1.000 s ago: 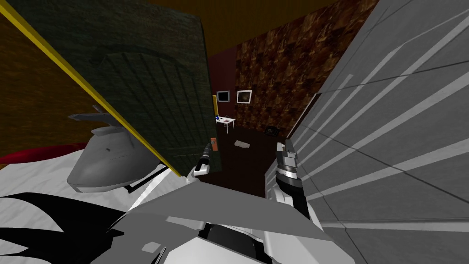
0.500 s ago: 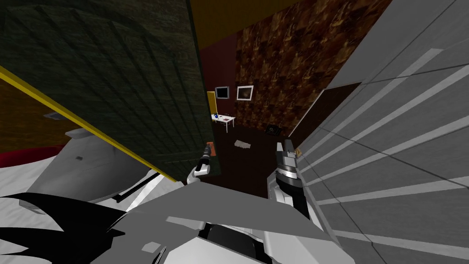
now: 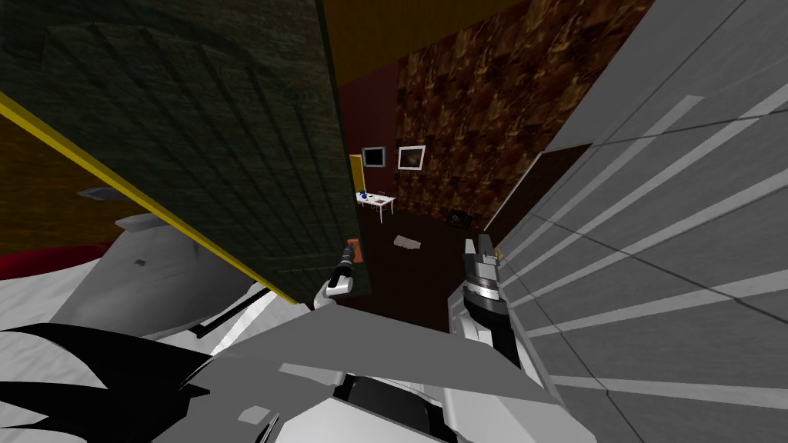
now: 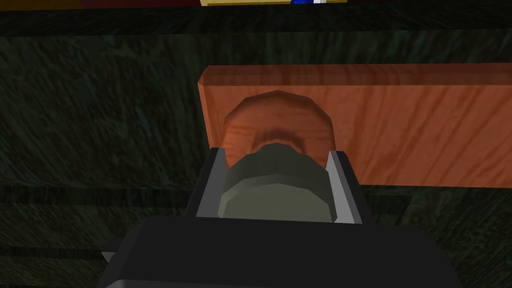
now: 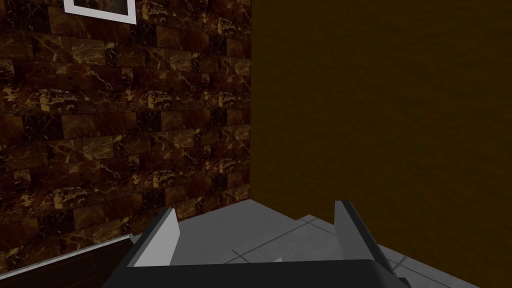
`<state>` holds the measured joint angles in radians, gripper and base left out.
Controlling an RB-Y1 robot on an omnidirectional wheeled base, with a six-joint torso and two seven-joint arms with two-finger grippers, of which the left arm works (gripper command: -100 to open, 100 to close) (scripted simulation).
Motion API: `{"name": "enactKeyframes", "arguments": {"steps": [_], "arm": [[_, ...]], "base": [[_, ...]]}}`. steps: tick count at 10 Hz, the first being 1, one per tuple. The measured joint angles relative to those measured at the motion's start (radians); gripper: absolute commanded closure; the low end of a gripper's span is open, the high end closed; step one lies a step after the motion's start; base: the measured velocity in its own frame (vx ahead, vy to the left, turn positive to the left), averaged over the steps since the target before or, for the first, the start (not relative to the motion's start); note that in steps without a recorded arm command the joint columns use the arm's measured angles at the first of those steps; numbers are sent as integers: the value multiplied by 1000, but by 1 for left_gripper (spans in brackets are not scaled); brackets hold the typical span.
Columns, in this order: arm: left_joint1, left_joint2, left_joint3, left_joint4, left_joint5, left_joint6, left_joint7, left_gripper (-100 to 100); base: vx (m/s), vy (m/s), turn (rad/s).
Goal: Push the door open
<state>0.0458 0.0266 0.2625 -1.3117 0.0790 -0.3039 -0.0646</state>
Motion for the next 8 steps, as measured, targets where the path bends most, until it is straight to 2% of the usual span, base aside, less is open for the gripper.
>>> {"name": "enactKeyframes", "arguments": {"steps": [3,6,7,8], "arm": [[13,3,9,1,4,7,1,100],[15,5,42,-15,11,21,-6,100],[3,7,57,-4,14,15,-10,100],[8,4,71,-17,18,21,-11,100]], "base": [[152,-30,38],[223,-38,52],[228,-21,58],[243,-29,61]]}}
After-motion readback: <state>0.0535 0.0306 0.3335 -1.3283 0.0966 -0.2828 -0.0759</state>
